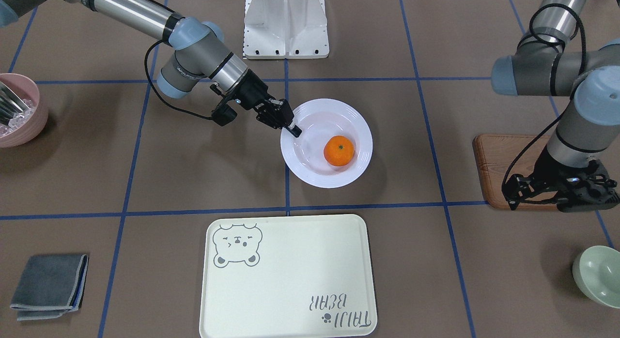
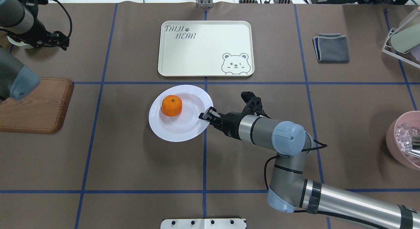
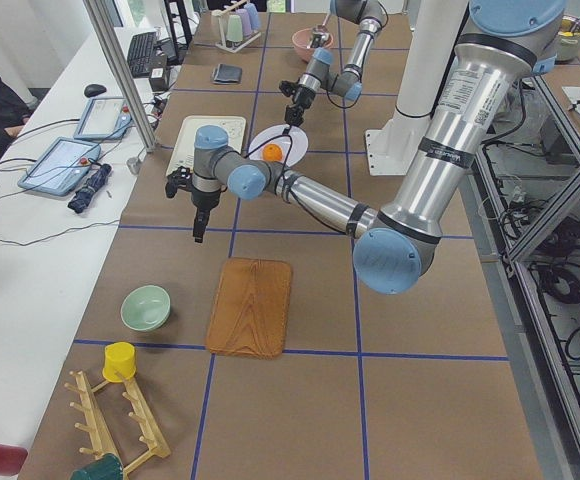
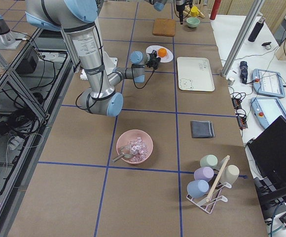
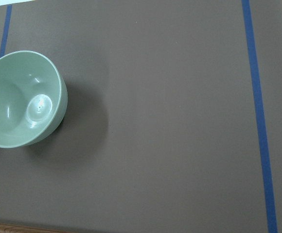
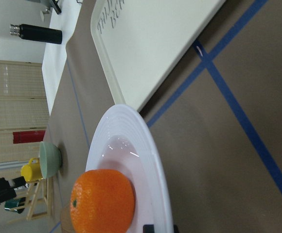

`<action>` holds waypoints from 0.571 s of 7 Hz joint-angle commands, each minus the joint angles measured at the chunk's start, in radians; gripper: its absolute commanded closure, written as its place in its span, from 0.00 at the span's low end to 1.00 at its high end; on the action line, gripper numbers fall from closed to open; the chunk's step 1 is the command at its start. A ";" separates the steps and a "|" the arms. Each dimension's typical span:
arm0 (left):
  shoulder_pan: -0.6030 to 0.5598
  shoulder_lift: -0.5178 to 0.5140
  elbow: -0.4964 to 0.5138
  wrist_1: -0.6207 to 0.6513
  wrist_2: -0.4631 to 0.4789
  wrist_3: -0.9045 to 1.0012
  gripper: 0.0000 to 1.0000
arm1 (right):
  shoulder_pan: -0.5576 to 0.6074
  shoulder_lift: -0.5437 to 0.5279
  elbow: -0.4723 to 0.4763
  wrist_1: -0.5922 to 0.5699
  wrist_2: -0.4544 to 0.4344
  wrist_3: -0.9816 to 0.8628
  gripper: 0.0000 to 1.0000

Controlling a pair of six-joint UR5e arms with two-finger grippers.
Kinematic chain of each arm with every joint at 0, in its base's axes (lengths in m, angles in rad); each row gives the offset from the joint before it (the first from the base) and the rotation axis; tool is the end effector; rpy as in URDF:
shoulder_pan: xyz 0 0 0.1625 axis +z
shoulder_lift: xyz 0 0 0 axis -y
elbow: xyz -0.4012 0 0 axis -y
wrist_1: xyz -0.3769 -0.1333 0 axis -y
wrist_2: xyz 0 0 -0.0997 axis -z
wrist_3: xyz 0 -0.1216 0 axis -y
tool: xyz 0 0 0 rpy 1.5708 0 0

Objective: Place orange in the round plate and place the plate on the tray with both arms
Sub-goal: 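Slide the plate with the right gripper onto the cream bear tray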

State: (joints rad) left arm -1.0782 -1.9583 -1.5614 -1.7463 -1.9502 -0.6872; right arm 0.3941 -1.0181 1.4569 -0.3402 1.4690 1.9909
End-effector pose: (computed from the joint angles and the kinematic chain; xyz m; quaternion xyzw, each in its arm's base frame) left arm 0.2278 -0.6110 0.4385 0.1221 0.3000 -0.0405 0.9452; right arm -0.5557 -0.3888 0.2327 0.0245 -0.7405 0.3001 0.6008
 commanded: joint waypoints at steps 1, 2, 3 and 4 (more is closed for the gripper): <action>-0.003 0.002 -0.002 0.001 0.000 0.000 0.01 | 0.079 0.050 -0.045 0.000 -0.030 0.039 1.00; 0.000 0.002 0.000 0.001 0.002 0.000 0.01 | 0.145 0.126 -0.178 -0.002 -0.029 0.039 1.00; 0.001 -0.001 0.001 0.002 0.002 -0.002 0.01 | 0.204 0.212 -0.316 -0.028 -0.029 0.040 1.00; 0.001 -0.005 0.001 0.004 0.002 -0.002 0.01 | 0.251 0.281 -0.426 -0.086 -0.018 0.042 1.00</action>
State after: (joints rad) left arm -1.0777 -1.9590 -1.5608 -1.7443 -1.9483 -0.6882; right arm 0.5829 -0.8241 1.1709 -0.3737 1.4430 2.0304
